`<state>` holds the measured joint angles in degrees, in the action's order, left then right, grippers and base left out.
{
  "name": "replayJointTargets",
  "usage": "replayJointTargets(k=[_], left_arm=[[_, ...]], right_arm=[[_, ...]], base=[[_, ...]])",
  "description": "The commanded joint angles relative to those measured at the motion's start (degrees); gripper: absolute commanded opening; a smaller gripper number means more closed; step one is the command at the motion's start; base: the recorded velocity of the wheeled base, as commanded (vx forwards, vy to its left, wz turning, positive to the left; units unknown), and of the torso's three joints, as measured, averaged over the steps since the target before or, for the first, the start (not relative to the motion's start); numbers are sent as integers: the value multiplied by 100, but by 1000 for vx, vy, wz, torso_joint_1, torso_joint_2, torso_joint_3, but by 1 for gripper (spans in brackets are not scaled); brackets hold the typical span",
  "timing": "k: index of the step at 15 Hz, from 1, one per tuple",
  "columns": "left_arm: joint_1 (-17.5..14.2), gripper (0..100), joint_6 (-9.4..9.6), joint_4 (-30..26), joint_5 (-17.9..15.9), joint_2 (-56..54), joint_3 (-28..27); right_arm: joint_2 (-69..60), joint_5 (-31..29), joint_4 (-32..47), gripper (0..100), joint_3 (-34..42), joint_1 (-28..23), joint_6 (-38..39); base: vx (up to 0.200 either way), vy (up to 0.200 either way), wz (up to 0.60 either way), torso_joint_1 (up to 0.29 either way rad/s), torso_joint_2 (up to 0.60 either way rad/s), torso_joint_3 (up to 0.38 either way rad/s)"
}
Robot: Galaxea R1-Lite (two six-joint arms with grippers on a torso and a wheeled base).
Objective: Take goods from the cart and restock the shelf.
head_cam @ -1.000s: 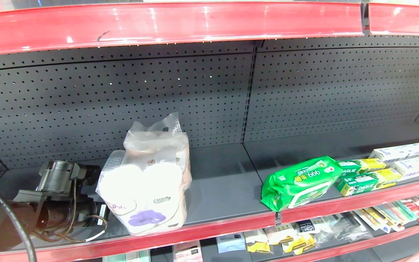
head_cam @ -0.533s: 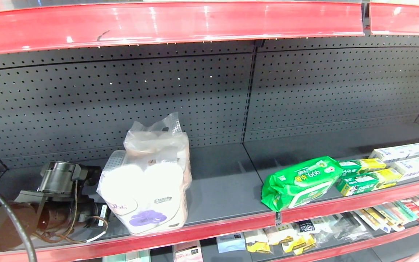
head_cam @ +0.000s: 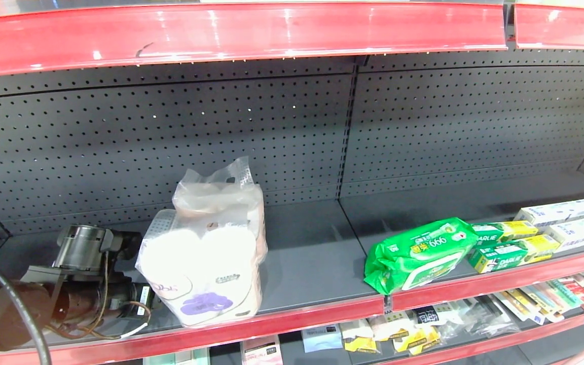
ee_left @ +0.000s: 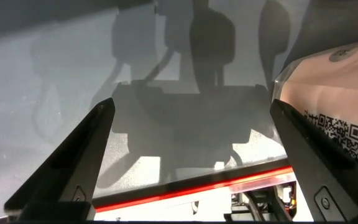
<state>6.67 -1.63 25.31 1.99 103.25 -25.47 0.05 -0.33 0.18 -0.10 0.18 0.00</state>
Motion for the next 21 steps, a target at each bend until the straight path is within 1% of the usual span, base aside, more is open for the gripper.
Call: replayJointTargets(k=[1, 5, 6, 7, 9, 11, 12, 13, 14, 15, 16, 17, 18, 19, 20, 21], left_arm=[[1, 100, -4, 0, 3, -7, -2], [28, 100, -21, 9, 3, 19, 7], [28, 100, -118, 9, 3, 19, 7], [28, 100, -162, 9, 3, 19, 15], [-43, 100, -188, 62, 56, -183, 15], [-289, 100, -48, 62, 47, -807, 24], [-465, 100, 84, 36, 47, -1308, 77], [-544, 100, 93, 36, 47, -1642, 156], [-764, 100, 111, -52, 12, -2811, 578], [-878, 100, 111, -290, -23, -3540, 842], [-1001, 100, 102, -799, -67, -4472, 991], [-1089, 100, 102, -1309, -216, -5307, 1026], [-1089, 100, 102, -1599, -383, -5834, 1044], [-1054, 100, 111, -1959, -691, -6581, 1044], [-1010, 100, 119, -2258, -928, -7144, 1035], [-1001, 100, 119, -2768, -1025, -7873, 1044]], right_arm=[[4, -2, 8, 100, 1, -1, 0], [4, -2, -1, 100, 1, -1, 0], [4, -2, -1, 100, 1, -1, 0], [4, -2, -1, 100, 1, -1, 0], [4, -2, -1, 100, 1, -1, 0], [4, -2, -1, 100, 1, -1, 0], [4, -2, -1, 100, 1, -1, 0], [4, -2, -1, 100, 1, -1, 0], [4, -2, -1, 100, 1, -1, 0], [4, -2, -1, 100, 1, -1, 0], [13, -2, -1, 100, 1, -1, 0], [4, -2, -1, 100, 1, -1, 0], [4, -2, 8, 100, 1, -1, 0], [4, -2, -1, 100, 1, -1, 0], [4, -2, 8, 100, 1, -1, 0], [4, -2, -1, 100, 1, -1, 0]], base=[[0, 0, 0, 0, 0, 0], [0, 0, 0, 0, 0, 0], [0, 0, 0, 0, 0, 0], [0, 0, 0, 0, 0, 0], [0, 0, 0, 0, 0, 0], [0, 0, 0, 0, 0, 0], [0, 0, 0, 0, 0, 0], [0, 0, 0, 0, 0, 0], [0, 0, 0, 0, 0, 0], [0, 0, 0, 0, 0, 0], [0, 0, 0, 0, 0, 0], [0, 0, 0, 0, 0, 0], [0, 0, 0, 0, 0, 0], [0, 0, 0, 0, 0, 0], [0, 0, 0, 0, 0, 0], [0, 0, 0, 0, 0, 0]])
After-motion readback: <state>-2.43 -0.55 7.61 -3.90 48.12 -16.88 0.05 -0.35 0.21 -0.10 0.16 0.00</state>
